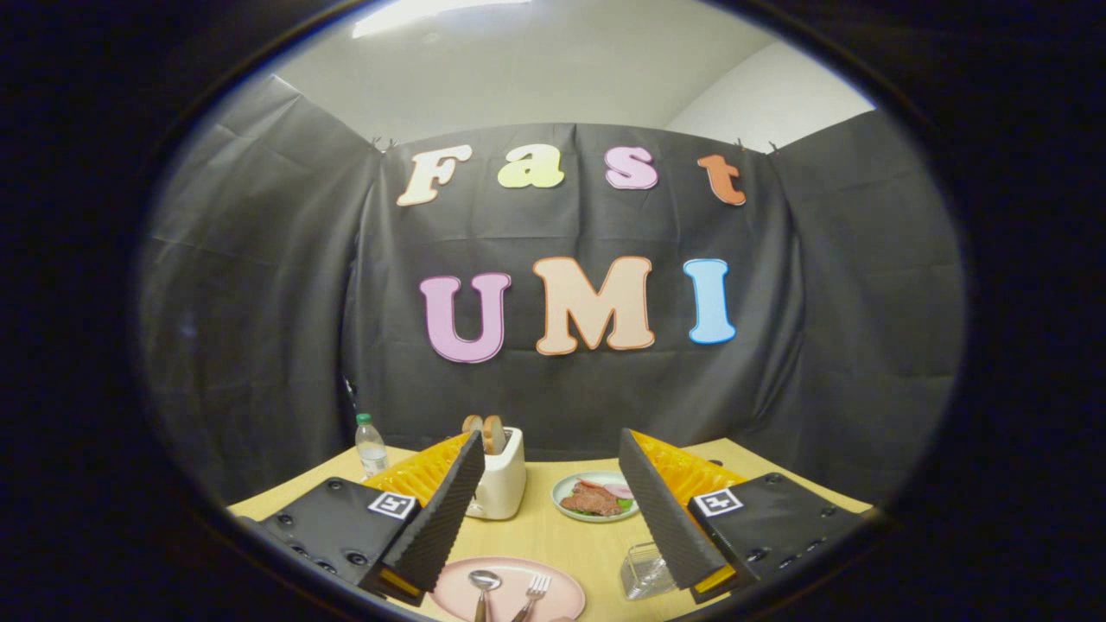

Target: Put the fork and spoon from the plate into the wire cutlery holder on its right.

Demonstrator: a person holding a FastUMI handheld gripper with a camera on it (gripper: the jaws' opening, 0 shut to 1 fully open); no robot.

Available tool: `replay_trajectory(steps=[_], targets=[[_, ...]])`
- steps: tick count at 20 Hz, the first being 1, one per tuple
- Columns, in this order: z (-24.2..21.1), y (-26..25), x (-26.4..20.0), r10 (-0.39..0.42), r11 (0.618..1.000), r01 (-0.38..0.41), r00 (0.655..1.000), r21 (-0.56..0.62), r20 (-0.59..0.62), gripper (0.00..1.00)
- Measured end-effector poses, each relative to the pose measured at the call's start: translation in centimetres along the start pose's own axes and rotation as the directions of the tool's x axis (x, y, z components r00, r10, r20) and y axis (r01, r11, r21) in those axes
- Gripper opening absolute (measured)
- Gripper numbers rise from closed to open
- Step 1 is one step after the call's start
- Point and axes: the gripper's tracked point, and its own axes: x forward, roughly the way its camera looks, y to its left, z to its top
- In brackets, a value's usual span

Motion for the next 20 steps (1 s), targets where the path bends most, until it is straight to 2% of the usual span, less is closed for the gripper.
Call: replay_trajectory(steps=[11, 16, 20], targets=[[-7.3, 1.4, 0.1, 0.050, 0.998, -0.056, 0.981, -0.023, -0.190, 1.00], [-12.5, 1.8, -0.3, 0.067, 0.995, -0.086, 0.942, -0.042, -0.330, 1.00], [-17.0, 2.3, -1.0, 0.093, 0.993, -0.118, 0.887, -0.027, -0.452, 1.00]])
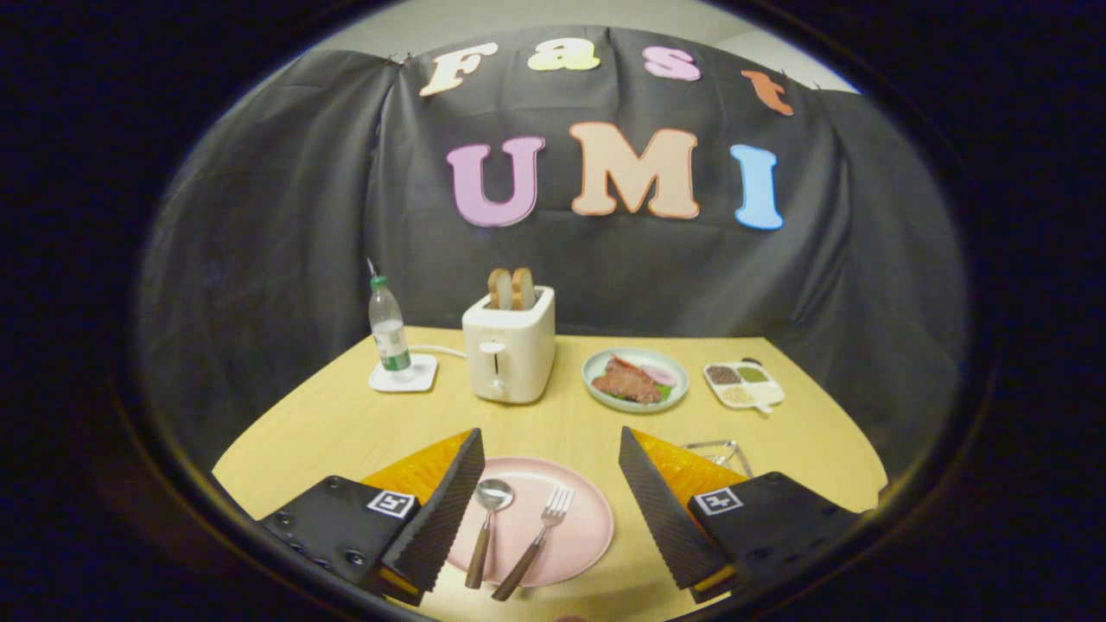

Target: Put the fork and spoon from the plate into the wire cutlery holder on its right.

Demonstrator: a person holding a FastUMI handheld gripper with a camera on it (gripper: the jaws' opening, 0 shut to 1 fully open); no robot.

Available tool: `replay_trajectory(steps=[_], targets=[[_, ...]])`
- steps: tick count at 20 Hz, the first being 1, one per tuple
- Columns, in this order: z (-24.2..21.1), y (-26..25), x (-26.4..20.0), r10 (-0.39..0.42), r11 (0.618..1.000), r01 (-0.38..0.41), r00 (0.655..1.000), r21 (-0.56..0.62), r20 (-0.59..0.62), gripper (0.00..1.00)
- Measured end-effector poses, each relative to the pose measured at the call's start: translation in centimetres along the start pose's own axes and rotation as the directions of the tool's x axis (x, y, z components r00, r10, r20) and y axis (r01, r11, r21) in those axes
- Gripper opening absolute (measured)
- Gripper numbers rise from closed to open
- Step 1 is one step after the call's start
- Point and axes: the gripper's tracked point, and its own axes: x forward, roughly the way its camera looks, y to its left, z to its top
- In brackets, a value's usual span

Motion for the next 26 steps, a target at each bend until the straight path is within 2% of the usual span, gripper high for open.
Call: replay_trajectory(steps=[7, 12, 22, 26], targets=[[-5.1, -0.1, 1.8, 0.006, 0.999, -0.011, 0.992, -0.035, -0.126, 1.00], [-9.2, -0.4, 3.0, -0.004, 0.998, -0.012, 0.971, -0.067, -0.238, 1.00], [-13.4, -0.6, 3.8, -0.015, 0.992, -0.032, 0.932, -0.125, -0.363, 1.00], [-14.7, -0.3, 3.6, -0.002, 0.990, -0.056, 0.910, -0.129, -0.414, 0.81]])
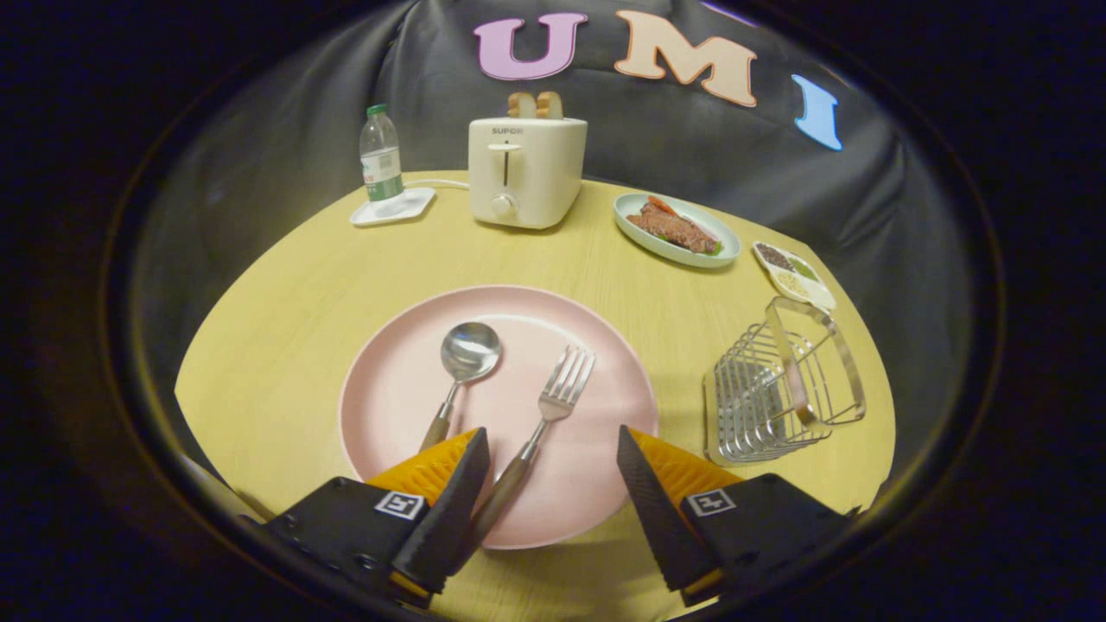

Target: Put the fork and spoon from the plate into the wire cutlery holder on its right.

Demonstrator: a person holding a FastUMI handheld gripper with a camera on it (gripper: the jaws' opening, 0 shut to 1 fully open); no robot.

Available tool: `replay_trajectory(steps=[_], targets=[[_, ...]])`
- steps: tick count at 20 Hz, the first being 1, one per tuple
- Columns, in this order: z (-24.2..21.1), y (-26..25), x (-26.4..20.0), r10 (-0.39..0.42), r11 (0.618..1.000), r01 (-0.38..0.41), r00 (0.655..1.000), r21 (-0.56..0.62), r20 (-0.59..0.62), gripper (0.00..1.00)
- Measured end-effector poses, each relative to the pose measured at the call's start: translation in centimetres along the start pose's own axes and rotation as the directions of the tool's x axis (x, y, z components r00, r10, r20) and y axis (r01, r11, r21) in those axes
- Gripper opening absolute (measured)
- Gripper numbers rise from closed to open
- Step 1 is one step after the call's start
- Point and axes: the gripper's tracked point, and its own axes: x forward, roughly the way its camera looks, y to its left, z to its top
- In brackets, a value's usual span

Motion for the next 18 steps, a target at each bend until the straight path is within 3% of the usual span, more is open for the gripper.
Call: replay_trajectory(steps=[3, 6, 11, 12, 15, 18], targets=[[-0.5, 0.1, -0.1, -0.001, 1.000, 0.001, 1.000, -0.010, -0.028, 0.66], [-1.2, 0.2, 0.2, 0.012, 1.000, -0.013, 0.998, -0.010, -0.055, 0.61], [-0.9, -0.1, 0.1, 0.023, 1.000, -0.023, 0.997, 0.012, -0.078, 0.31], [-1.2, -1.1, 0.7, -0.016, 1.000, 0.017, 0.997, 0.014, -0.077, 0.25], [-1.2, -0.7, 0.4, 0.013, 1.000, -0.012, 0.995, 0.017, -0.100, 0.10], [-1.3, -0.9, 0.0, 0.033, 0.999, -0.033, 0.992, 0.004, -0.121, 0.09]])
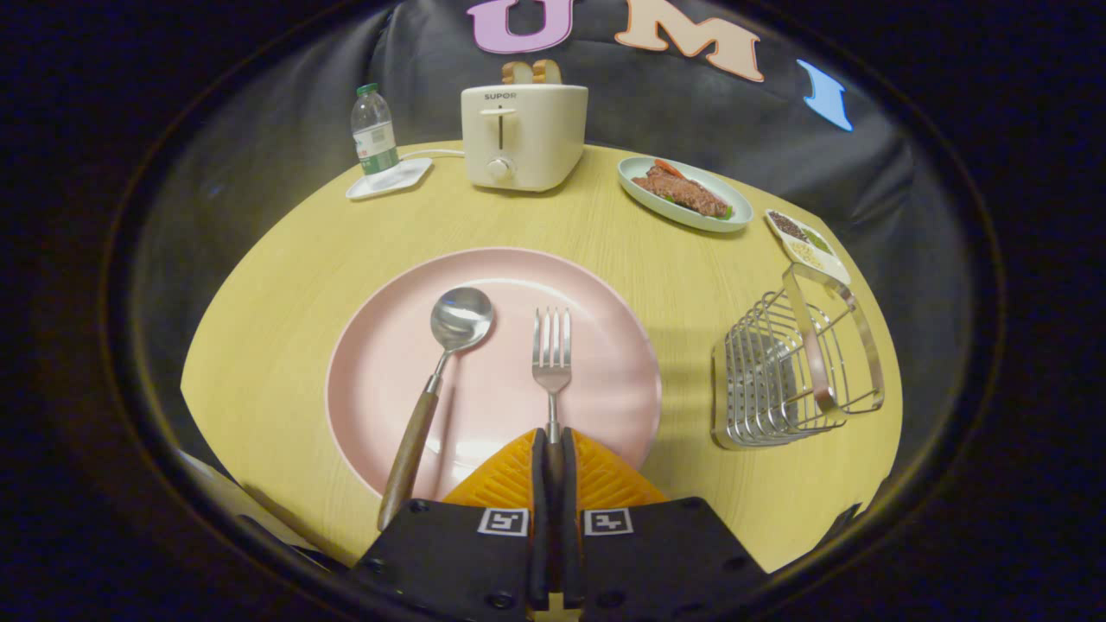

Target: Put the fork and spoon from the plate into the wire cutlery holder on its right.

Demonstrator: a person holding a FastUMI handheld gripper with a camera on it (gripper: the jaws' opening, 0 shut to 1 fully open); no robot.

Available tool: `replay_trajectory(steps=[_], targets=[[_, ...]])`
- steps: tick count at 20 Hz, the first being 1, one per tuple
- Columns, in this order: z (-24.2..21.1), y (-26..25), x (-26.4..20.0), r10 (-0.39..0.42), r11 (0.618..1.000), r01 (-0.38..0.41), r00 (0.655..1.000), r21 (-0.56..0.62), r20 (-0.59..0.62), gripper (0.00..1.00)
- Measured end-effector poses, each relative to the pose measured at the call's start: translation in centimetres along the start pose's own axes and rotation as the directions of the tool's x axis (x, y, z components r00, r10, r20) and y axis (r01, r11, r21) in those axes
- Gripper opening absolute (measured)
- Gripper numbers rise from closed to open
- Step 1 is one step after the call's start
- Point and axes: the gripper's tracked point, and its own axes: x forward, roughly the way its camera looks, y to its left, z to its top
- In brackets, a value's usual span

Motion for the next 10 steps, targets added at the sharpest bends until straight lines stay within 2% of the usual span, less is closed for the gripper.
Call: replay_trajectory(steps=[2, 10], targets=[[0.1, 0.0, -0.5, 0.022, 1.000, -0.022, 0.999, -0.011, -0.028, 0.07], [2.8, -2.1, -3.7, 0.034, 0.996, -0.036, 0.999, -0.079, -0.027, 0.07]])
